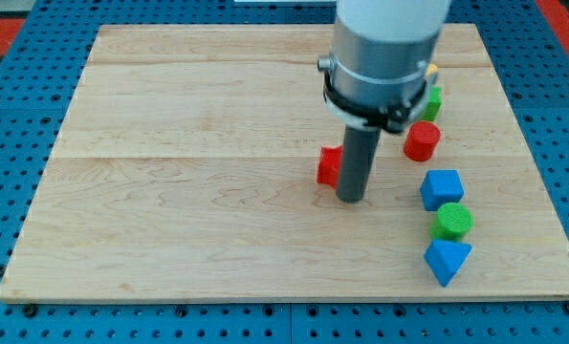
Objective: Move the red star to the top right side of the board
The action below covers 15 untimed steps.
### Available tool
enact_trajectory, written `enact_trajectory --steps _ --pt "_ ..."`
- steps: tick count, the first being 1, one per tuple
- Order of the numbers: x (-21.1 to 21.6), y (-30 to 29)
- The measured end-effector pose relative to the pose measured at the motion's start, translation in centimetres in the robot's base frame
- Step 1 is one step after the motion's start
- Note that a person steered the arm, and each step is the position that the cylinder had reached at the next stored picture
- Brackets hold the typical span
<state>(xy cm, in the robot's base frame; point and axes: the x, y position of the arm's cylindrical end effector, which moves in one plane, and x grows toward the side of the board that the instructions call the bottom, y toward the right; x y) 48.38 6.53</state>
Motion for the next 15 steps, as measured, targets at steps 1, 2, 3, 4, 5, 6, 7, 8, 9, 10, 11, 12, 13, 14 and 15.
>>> enact_trajectory --steps 1,2,3,4,5,6,7,8,9,10,11,12,13,14,15 --pt "-4.5 -1.2" --pt "-9.3 -0.8" --pt "-12.4 -0.2" --pt "-7.3 0.0" --pt "-9.5 -3.5" --pt "-15.8 -4.3" --pt "-13.0 -3.3" --pt "-11.4 -5.8" --pt "-12.4 -10.2" --pt "-17.4 -9.6" --pt "-22.6 -2.1" --pt "-24.5 0.5" --pt "-24.6 0.1" --pt "-25.4 3.6" --pt "-27.0 5.9"
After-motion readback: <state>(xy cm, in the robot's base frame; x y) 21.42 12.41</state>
